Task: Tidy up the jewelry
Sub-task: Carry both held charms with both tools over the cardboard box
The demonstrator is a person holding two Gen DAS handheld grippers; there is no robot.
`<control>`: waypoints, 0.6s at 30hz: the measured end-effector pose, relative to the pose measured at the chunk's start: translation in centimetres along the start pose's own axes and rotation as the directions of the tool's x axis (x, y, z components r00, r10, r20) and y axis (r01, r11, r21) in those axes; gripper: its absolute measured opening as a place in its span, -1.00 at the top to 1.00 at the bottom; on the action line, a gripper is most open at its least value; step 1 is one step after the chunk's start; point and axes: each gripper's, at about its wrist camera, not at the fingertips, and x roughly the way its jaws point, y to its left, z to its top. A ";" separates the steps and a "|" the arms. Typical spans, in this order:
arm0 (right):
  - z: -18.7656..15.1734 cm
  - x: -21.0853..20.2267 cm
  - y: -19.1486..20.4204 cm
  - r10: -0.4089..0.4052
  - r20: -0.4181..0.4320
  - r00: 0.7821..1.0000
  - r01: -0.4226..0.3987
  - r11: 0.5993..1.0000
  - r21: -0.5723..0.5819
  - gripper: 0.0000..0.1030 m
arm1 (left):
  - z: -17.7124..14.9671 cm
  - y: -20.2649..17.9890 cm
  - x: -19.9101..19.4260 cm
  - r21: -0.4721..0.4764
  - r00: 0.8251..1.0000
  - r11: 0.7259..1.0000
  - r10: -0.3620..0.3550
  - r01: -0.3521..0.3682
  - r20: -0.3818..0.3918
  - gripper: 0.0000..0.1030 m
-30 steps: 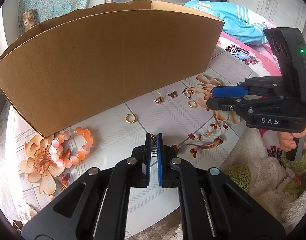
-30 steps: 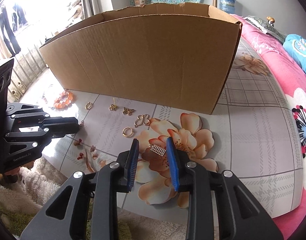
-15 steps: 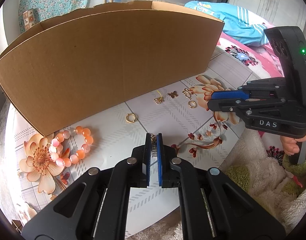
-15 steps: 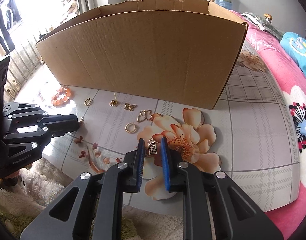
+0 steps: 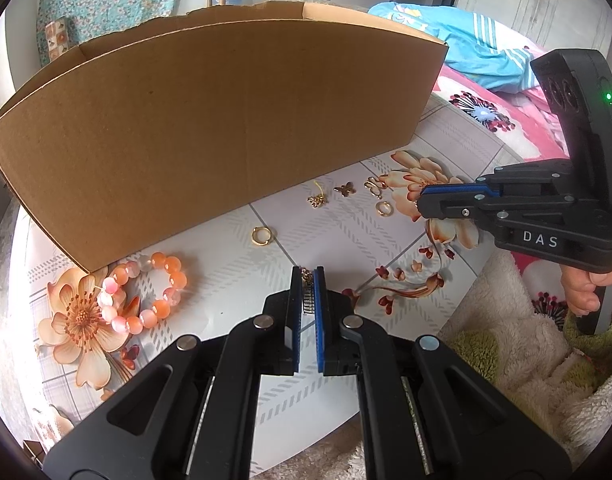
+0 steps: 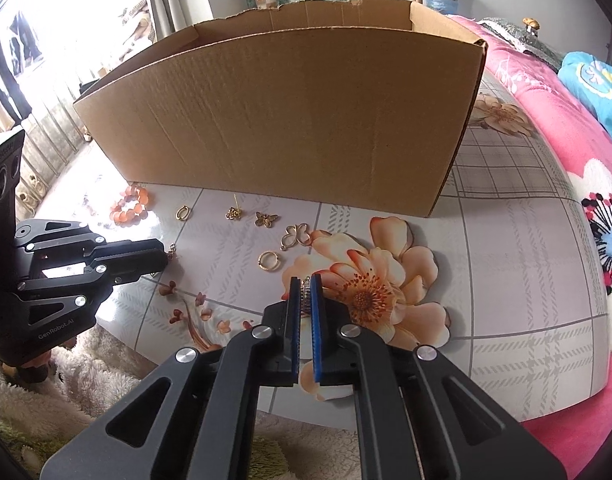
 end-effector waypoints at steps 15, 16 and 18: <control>-0.2 -1.5 -0.4 0.015 0.051 0.999 -0.017 0.999 0.047 0.91 | -0.4 -0.6 -0.5 0.048 0.999 0.999 0.014 -0.013 -0.032 0.69; -0.2 -1.4 -0.4 0.014 0.053 0.999 -0.017 0.999 0.049 0.91 | -0.3 -0.7 -0.4 0.048 0.999 0.999 0.018 -0.016 -0.034 0.69; -0.2 -1.5 -0.5 0.016 0.057 0.998 -0.019 0.998 0.053 0.91 | -0.2 -1.0 -0.1 0.058 0.999 0.998 0.042 -0.040 -0.033 0.69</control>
